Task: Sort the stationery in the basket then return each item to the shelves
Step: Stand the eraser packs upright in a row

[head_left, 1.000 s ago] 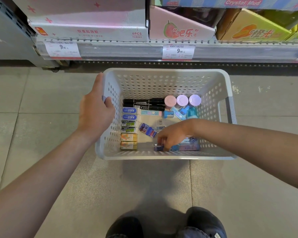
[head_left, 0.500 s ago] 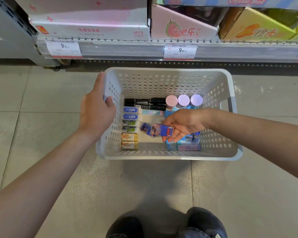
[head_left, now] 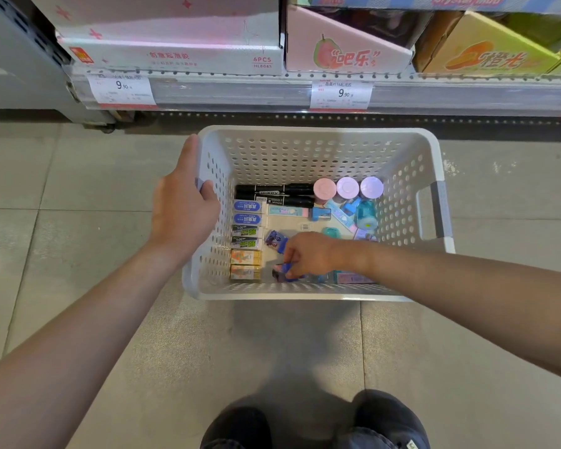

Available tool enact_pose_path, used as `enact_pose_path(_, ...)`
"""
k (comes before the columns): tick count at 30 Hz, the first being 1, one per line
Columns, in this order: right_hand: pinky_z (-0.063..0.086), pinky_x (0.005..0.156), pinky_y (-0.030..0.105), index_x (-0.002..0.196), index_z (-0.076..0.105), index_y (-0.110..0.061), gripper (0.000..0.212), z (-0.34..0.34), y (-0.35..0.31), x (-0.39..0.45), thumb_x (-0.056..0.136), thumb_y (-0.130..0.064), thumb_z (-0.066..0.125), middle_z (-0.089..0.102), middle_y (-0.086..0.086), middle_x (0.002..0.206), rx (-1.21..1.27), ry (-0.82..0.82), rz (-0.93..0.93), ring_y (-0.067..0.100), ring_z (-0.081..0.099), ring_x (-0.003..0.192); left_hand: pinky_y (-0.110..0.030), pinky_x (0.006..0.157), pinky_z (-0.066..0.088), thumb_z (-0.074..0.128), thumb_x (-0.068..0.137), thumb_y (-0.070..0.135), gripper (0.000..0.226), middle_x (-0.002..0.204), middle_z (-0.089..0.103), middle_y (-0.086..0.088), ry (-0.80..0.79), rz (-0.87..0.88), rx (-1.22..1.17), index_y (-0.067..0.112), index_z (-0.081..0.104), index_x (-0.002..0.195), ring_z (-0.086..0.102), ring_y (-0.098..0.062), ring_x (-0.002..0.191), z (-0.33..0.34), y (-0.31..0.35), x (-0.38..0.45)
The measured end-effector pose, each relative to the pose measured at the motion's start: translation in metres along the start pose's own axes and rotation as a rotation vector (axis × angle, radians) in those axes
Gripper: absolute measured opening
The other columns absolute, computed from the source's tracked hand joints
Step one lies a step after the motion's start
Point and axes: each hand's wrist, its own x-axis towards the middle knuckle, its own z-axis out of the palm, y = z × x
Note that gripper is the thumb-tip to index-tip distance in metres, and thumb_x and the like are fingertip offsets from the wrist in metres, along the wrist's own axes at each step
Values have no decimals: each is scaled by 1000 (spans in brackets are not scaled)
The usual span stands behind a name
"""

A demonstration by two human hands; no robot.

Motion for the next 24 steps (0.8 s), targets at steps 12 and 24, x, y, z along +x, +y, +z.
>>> enact_pose_path(12, 42, 71, 29, 111, 61, -5, 22, 14, -17, 10, 91, -11, 55, 63, 13, 112, -364, 237, -71, 29, 60, 103, -37, 48, 42, 47, 95, 6, 64, 60, 40, -4, -6, 7, 24, 21, 20, 151, 40, -16, 49, -1, 1, 0)
enact_pose_path(24, 47, 68, 32, 113, 58, -11, 25, 0, 1, 9, 89, -12, 52, 62, 9, 108, -238, 505, -13, 28, 61, 98, -28, 45, 39, 47, 95, 7, 63, 59, 38, -1, 11, -4, 37, 20, 21, 151, 39, -13, 48, -1, 4, -1)
